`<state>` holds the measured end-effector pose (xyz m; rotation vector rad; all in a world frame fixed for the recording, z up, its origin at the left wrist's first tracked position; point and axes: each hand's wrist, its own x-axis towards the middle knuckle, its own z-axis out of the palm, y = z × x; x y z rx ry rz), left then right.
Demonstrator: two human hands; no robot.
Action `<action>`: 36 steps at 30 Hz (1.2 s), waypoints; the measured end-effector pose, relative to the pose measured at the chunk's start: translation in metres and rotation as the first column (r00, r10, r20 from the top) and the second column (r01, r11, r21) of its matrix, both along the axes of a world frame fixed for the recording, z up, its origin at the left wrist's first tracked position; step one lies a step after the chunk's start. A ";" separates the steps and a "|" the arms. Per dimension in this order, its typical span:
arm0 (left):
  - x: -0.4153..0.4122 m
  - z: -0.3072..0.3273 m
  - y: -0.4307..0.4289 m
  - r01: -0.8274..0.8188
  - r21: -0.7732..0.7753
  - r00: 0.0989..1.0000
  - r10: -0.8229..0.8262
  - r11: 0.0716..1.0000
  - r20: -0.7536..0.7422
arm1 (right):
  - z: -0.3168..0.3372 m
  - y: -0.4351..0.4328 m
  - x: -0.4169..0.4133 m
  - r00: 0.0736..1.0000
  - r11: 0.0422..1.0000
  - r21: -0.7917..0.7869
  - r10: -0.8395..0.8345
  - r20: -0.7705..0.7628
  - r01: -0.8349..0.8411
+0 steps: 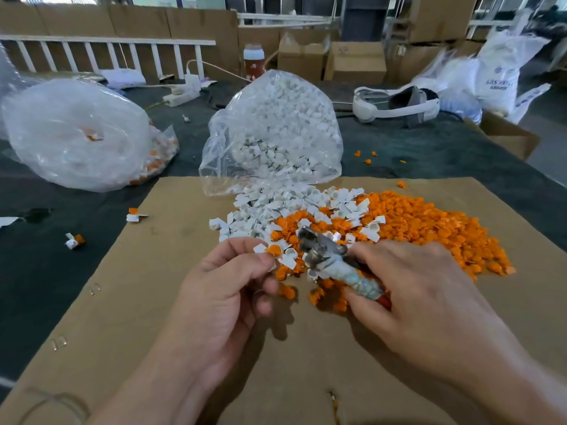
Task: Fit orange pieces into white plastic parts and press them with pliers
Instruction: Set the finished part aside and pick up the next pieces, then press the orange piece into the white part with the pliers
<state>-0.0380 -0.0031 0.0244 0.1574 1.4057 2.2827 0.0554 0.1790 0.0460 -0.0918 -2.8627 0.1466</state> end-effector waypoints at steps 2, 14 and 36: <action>0.001 -0.001 0.000 -0.002 0.007 1.000 0.002 1.000 -0.018 | 0.000 -0.001 0.001 1.000 1.000 -0.007 -0.006 0.005 0.006; 0.007 -0.003 0.002 0.005 0.007 0.997 -0.004 1.000 -0.083 | 0.000 0.000 0.006 0.998 0.996 -0.075 0.052 0.024 -0.050; 0.007 -0.006 0.003 -0.102 -0.119 0.960 0.066 0.988 -0.271 | -0.001 -0.001 0.008 0.997 0.990 -0.121 0.073 -0.013 -0.074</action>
